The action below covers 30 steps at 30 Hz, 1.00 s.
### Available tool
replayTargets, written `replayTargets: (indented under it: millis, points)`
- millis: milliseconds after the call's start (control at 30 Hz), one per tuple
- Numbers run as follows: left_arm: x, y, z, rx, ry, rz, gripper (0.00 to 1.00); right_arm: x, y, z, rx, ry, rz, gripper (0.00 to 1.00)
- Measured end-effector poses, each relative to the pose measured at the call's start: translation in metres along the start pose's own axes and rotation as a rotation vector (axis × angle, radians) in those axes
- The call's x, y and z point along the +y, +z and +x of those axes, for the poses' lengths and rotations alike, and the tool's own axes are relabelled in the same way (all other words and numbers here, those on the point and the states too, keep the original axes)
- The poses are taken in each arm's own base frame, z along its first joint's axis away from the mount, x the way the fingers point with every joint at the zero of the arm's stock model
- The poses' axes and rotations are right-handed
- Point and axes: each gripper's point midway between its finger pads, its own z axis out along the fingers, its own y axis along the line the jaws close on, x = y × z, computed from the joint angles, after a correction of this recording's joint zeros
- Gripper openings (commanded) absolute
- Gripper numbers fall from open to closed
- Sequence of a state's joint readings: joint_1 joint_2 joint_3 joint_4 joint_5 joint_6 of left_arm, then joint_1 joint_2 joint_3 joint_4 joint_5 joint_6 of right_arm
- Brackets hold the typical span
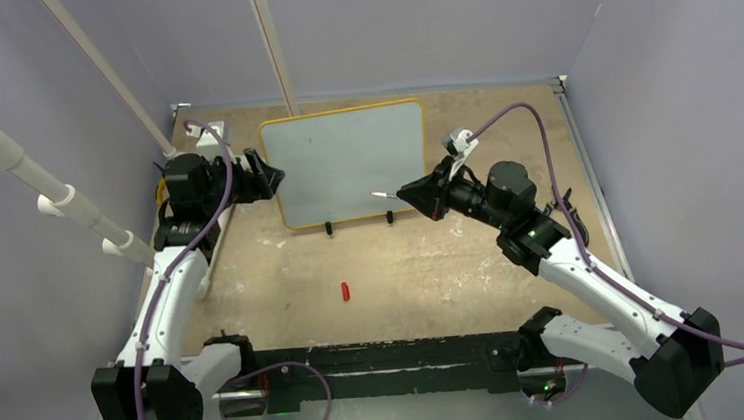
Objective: Write a sentence on the whiteboard
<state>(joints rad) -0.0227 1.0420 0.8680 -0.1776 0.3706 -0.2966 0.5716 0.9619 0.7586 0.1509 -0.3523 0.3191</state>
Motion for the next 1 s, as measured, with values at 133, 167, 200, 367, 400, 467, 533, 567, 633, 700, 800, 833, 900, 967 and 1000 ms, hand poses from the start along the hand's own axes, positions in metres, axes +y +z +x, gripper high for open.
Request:
replayTargets:
  millis: [133,167,200,367,400,467,533,567,633,700,800,833,900,967,1000]
  points:
    - [0.004,0.011,-0.004,0.005,-0.035,0.02,0.71,0.007,0.012,0.005,0.004,-0.015,-0.026,0.0]
    - [0.005,0.013,-0.008,-0.001,-0.043,0.024,0.71,0.007,0.016,0.007,0.006,-0.019,-0.027,0.0]
    - [0.007,0.016,-0.013,-0.01,-0.045,0.025,0.71,0.008,0.02,0.008,0.008,-0.023,-0.029,0.0]
    - [0.011,0.028,-0.036,-0.052,-0.043,0.037,0.71,0.012,0.04,0.008,0.006,-0.037,-0.031,0.0]
    - [0.011,0.031,-0.04,-0.061,-0.041,0.044,0.71,0.014,0.045,0.007,0.004,-0.041,-0.036,0.0]
    - [0.011,0.035,-0.047,-0.076,-0.035,0.054,0.71,0.019,0.055,0.004,-0.003,-0.048,-0.052,0.0]
    - [0.012,0.039,-0.051,-0.081,-0.031,0.057,0.7,0.023,0.066,0.001,-0.008,-0.06,-0.066,0.0]
    - [0.013,0.041,-0.053,-0.083,-0.03,0.057,0.69,0.025,0.071,0.0,-0.01,-0.066,-0.071,0.0]
    - [0.014,0.044,-0.055,-0.084,-0.029,0.057,0.65,0.029,0.084,-0.004,-0.014,-0.08,-0.074,0.0]
    - [0.015,0.048,-0.056,-0.082,-0.03,0.058,0.62,0.033,0.098,-0.005,-0.015,-0.095,-0.074,0.0]
    - [0.019,0.053,-0.055,-0.077,-0.034,0.058,0.56,0.037,0.115,-0.004,-0.015,-0.109,-0.074,0.0]
    - [0.02,0.055,-0.055,-0.077,-0.034,0.058,0.56,0.038,0.12,-0.003,-0.013,-0.114,-0.073,0.0]
    - [0.021,0.057,-0.054,-0.076,-0.034,0.063,0.53,0.038,0.131,-0.001,-0.009,-0.121,-0.064,0.0]
    - [0.019,0.058,-0.056,-0.084,-0.028,0.077,0.5,0.039,0.141,0.002,-0.006,-0.125,-0.058,0.0]
    - [0.019,0.059,-0.058,-0.088,-0.026,0.083,0.49,0.038,0.145,0.003,-0.006,-0.126,-0.05,0.0]
